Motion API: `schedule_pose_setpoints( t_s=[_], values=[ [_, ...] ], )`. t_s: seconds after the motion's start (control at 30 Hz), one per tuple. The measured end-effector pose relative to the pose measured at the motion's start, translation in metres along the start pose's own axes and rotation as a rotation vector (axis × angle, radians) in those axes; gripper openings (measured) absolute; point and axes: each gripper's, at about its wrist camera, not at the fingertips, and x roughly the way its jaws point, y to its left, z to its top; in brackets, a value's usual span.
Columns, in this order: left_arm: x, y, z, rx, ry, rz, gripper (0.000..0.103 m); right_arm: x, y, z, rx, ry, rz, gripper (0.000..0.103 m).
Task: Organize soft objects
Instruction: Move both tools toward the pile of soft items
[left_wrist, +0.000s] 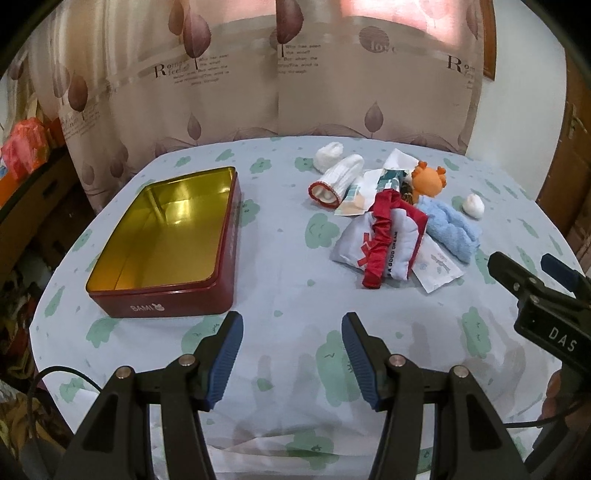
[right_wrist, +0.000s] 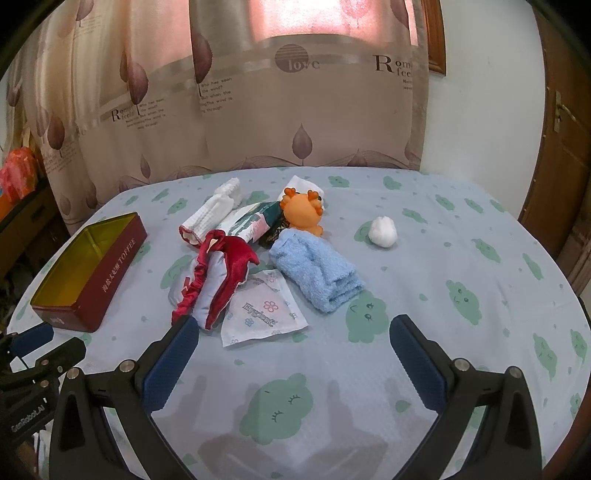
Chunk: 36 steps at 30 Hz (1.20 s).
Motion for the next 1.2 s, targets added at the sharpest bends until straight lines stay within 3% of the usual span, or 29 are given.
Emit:
schedule_pose_setpoints(
  t_s=[1.2],
  values=[
    [0.008, 0.0039, 0.0004, -0.007, 0.024, 0.013, 0.057, 0.0013, 0.0003, -0.0013, 0.001, 0.007, 0.0, 0.103]
  ],
)
